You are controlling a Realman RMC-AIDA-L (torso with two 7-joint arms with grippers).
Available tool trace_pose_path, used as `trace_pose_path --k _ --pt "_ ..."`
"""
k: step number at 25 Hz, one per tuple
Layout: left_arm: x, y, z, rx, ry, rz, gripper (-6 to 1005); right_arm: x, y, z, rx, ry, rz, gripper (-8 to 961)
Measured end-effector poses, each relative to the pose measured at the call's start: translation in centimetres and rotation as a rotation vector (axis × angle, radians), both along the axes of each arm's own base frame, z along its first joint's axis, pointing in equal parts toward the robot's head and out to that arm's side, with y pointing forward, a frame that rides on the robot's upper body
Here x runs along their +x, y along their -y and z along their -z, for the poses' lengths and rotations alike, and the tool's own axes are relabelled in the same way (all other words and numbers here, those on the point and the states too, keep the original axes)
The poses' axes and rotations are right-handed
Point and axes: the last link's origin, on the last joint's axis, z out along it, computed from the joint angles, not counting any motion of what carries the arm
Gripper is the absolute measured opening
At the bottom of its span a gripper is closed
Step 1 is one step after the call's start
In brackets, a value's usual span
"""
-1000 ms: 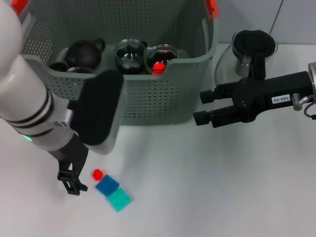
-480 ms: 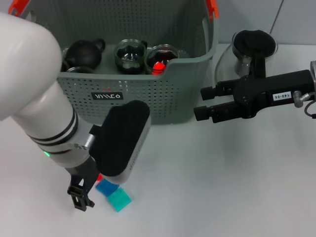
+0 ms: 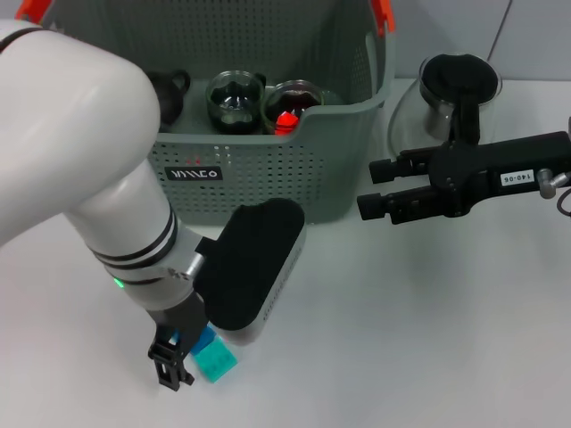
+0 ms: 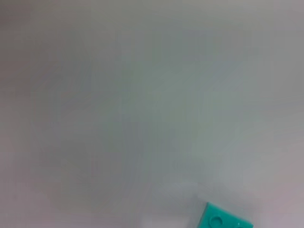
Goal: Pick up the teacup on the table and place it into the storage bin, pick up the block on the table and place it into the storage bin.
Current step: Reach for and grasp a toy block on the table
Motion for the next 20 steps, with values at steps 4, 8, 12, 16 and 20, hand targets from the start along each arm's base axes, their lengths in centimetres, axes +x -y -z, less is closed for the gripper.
trace_pose_path --k 4,8,12,16,20 --pt "-0.1 -0.4 0.5 -0.007 -0.012 -0.009 889 0.1 0.1 0.0 0.000 0.000 0.003 834" --pt "-0.1 -0.7 0.6 0.001 -0.008 -0.007 885 0.3 0.1 0.0 0.003 -0.001 0.003 833" --pt "-0.1 -1.0 0.6 0.003 -0.010 -0.004 880 0.3 0.1 -0.1 0.004 -0.003 0.005 833" --pt "-0.2 -1.4 0.6 0.003 -0.018 -0.013 818 0.3 0.1 -0.1 0.009 -0.007 0.008 833" --pt "-0.5 -1.6 0.5 0.005 -0.022 -0.020 807 0.4 0.1 -0.2 0.011 -0.009 0.010 832"
